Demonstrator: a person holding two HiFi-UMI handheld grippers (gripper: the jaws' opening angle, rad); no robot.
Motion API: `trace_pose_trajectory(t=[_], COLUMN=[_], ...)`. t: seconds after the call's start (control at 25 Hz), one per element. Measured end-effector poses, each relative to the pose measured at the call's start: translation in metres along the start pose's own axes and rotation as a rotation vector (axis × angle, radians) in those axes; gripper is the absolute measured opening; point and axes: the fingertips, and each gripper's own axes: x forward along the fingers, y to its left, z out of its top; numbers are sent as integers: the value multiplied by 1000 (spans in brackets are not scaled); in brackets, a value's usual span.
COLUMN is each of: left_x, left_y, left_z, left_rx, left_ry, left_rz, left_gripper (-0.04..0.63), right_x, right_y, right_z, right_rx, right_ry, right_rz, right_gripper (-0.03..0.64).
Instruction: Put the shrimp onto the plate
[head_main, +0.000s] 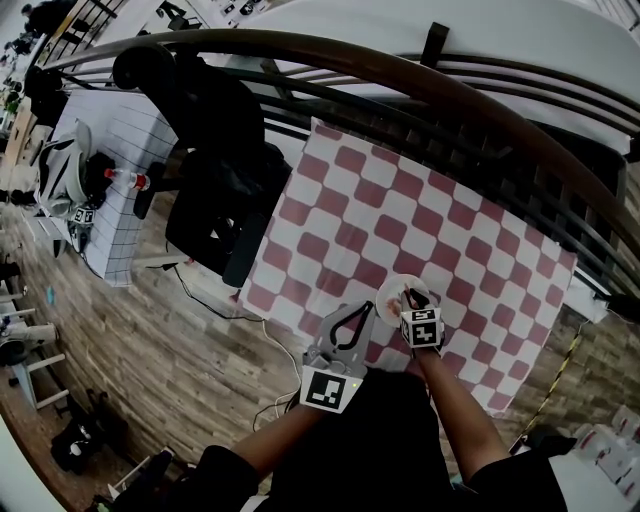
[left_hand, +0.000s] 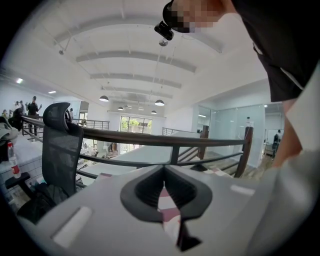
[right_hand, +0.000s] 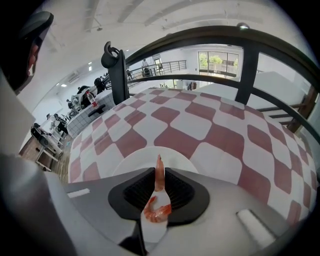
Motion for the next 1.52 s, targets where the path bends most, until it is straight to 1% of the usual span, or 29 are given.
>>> trace_pose_trajectory(t=[0.16,0.28,0.36,0.44,0.56,0.6,0.68,0.8,0.96,1.04,1.16,1.24,1.4,1.52], left_x=[0,-2,-4,-4,-6,-7,-9,-12,-15,-18,-23,-25,-29,-35], left_y=[-2,-3,-3,-3,-1,-1,0,0,-2,-4,-6,-8,-14,-21], left_z=[1,4,5,6,2,1,1,-1,2,0,-5,-6,-5,-1], left_rx=[-6,28,34,28,-8,-7,13,8,37,24,-22,-39,-34,-10], left_ry=[1,-5,-6,-14,-9,-10,-14,-9,-26,-20,-9,-10,-11,-26], left_rz=[-2,-4,1,5,17,18,16,19,14,15,23,22,4,-15], left_gripper=[8,8,8,8,8,8,8,8,8,8,8,7,8,7], right_x=[4,5,5,5,6,6,7,5,3,1,-4,-9,-23,-36], right_y=[0,1,1,1,0,0,-2,-4,-5,-2,3,6,9,11], right_z=[-5,-6,-6,-5,-4,-4,-4,-2,-1,0,5,9,17,22], right_rx=[0,1,3,4,8,13,23,31,32,34,25,23,31,37], right_ry=[20,20,17,15,7,5,1,-7,-11,-19,-37,-54,-92,-135], right_rz=[4,5,5,4,4,2,-2,-7,-8,6,19,19,11,4], right_gripper=[61,61,61,63,63,64,72,91,100,100,98,100,98,97])
